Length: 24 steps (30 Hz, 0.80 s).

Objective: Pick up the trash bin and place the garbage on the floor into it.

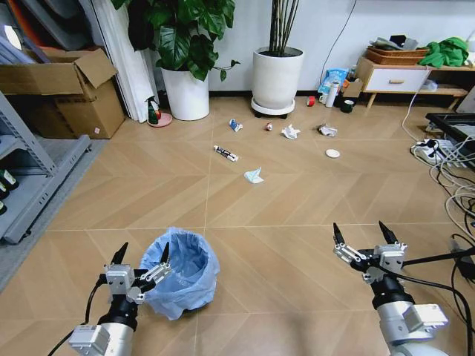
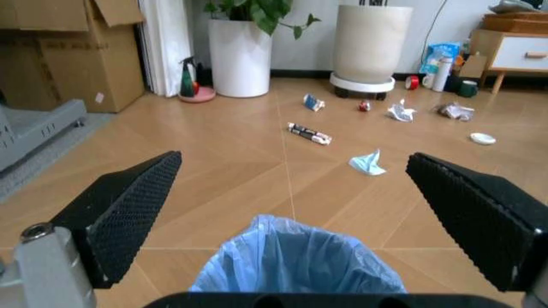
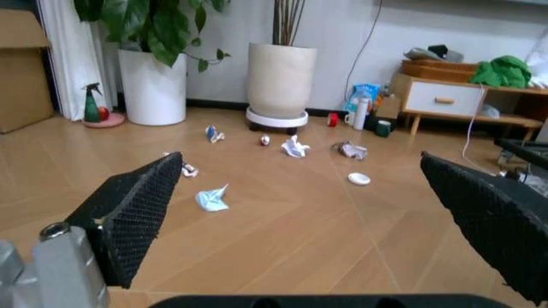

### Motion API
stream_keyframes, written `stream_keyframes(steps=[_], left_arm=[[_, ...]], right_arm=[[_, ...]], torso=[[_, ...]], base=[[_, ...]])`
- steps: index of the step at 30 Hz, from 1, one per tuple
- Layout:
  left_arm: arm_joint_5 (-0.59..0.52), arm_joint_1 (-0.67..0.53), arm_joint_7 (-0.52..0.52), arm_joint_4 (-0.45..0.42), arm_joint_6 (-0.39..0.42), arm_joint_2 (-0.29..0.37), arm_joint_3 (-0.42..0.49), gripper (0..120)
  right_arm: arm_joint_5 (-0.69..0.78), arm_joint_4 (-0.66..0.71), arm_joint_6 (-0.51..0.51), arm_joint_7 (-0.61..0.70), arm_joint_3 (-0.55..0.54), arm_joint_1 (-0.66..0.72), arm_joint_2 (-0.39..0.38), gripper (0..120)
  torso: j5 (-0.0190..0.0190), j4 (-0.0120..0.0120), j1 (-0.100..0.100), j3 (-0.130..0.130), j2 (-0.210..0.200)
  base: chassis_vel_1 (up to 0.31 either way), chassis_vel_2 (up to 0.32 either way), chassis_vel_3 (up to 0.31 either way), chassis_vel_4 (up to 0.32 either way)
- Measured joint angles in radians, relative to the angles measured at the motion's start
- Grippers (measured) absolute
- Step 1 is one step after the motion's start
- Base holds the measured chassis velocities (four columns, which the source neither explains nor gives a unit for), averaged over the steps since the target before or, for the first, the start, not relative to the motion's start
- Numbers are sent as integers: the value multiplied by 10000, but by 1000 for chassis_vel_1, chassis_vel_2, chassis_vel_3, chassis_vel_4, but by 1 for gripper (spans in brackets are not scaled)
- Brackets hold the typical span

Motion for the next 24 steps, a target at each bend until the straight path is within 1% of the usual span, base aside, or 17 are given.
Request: stream_keyframes(steps=[17, 21, 24], left_arm=[[-7, -458, 32, 132, 678, 13, 58, 100], [-1, -593, 37, 137, 942, 20, 77, 100], [-5, -919, 38, 236, 1414, 25, 62, 100]], right_arm=[[120, -169, -92, -79, 52, 316, 51, 100], [142, -207, -125, -105, 60, 359, 40, 100], [143, -300, -145, -126, 47, 421, 4, 100]], torso=[[-1, 0, 0, 0, 0], [-1, 0, 0, 0, 0], [-1, 1, 0, 0, 0]], base=[[0, 0, 0, 0], [0, 0, 0, 0], [0, 0, 0, 0]])
